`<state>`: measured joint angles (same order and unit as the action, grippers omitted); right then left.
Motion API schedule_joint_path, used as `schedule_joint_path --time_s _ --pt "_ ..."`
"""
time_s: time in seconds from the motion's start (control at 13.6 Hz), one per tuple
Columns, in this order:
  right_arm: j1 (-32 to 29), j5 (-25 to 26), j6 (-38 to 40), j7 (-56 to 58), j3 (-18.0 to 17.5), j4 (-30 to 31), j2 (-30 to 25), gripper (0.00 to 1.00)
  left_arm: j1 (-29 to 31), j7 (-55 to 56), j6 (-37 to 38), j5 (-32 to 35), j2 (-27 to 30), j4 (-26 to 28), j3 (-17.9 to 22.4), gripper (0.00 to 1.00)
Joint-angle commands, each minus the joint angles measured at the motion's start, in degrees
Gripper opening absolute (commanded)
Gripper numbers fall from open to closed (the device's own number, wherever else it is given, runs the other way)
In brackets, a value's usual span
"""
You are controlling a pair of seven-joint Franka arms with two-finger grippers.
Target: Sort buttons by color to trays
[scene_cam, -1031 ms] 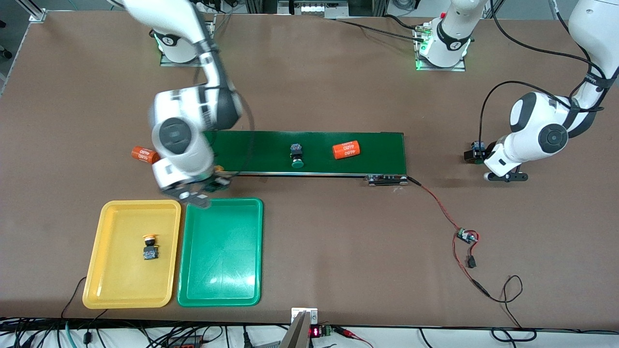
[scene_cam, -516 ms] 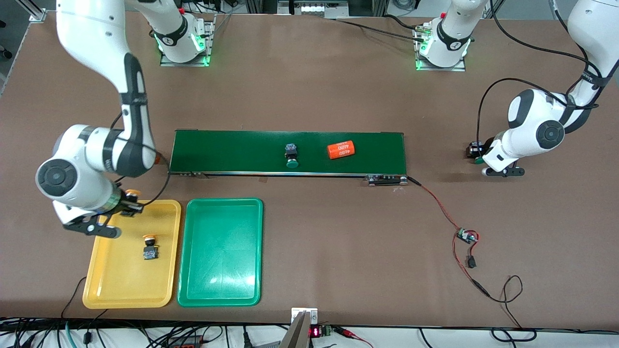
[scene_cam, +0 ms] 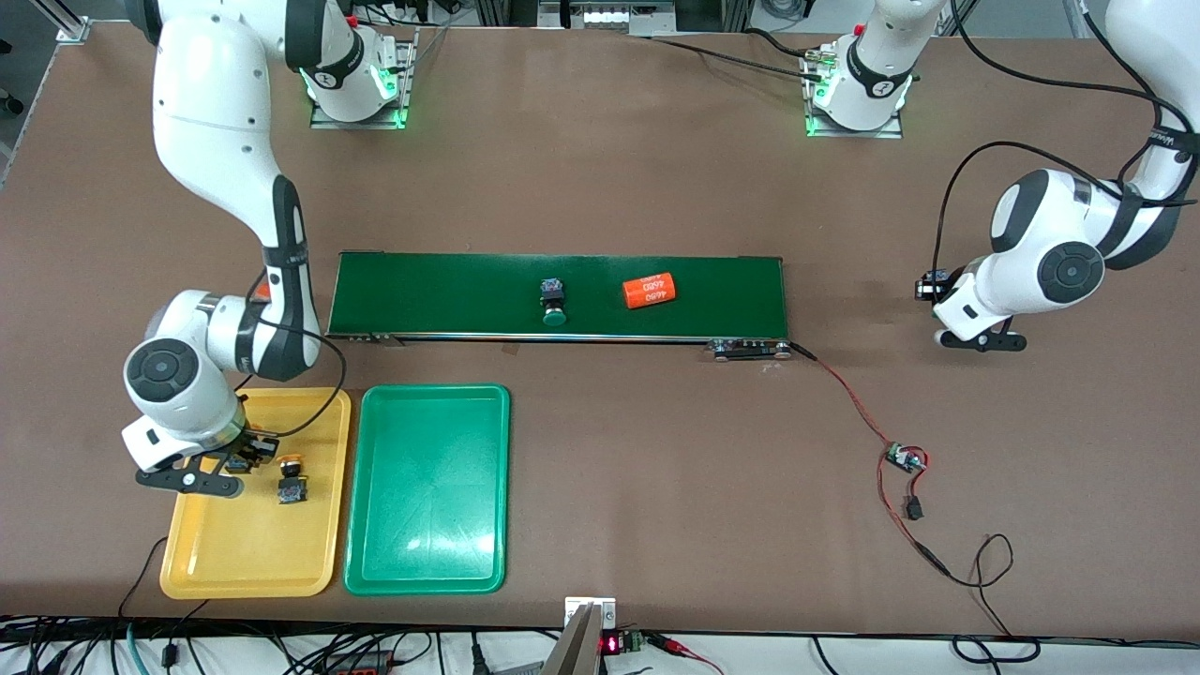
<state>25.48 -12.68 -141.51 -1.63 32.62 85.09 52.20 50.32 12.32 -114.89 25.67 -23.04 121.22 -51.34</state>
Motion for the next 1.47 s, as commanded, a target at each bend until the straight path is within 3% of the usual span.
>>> schedule_joint_path --time_s 0.0,0.07,0.15,0.22,0.44,0.66,0.96,1.03,1.18,1.4 --pt "-7.4 -0.2 -1.1 5.4 -5.3 -2.6 1.0 0.09 -0.6 1.6 4.9 -3.7 -0.7 -4.9 -6.7 0.29" --pt "-9.5 -0.2 -2.3 6.4 -7.5 -2.6 1.0 0.11 -1.4 2.4 4.3 -6.0 -1.6 -5.2 -8.2 0.29" --pt "-9.8 -0.2 -3.0 6.2 -8.4 -2.6 0.9 0.42 -3.8 3.7 4.1 -7.8 -2.8 -6.4 -8.5 0.29" --pt "-9.7 -0.4 -3.0 6.1 -8.4 -2.6 0.5 0.99 -7.1 6.5 3.5 -9.1 -3.9 -7.0 -8.5 0.29" --pt "-8.4 -4.6 0.4 6.1 -9.3 -2.6 -3.5 1.00 -17.2 19.8 -3.7 -9.1 -6.9 -6.7 -7.9 0.29" --pt "-6.2 -5.7 14.1 5.9 -9.1 -2.4 -11.7 1.00 -20.1 21.6 -9.1 -8.3 -10.0 -6.5 -7.4 0.29" --pt "-3.3 -5.0 30.5 3.7 -8.8 -1.0 -19.7 1.00 -29.3 23.9 -12.0 -7.7 -11.9 -6.4 0.0 0.36" --pt "-1.5 -4.9 32.2 3.1 -8.6 0.8 -21.5 1.00 -31.1 25.3 -12.4 -7.8 -11.9 -6.5 1.2 0.53" --pt "1.8 -4.9 32.0 0.6 -8.5 5.9 -25.4 1.00 -30.4 26.0 -11.7 -7.7 -10.9 -7.1 1.3 1.00" --pt "8.0 -3.8 31.1 -6.5 -8.4 12.9 -30.4 1.00 -28.7 25.8 -5.7 -7.7 -6.4 -10.6 0.6 1.00"
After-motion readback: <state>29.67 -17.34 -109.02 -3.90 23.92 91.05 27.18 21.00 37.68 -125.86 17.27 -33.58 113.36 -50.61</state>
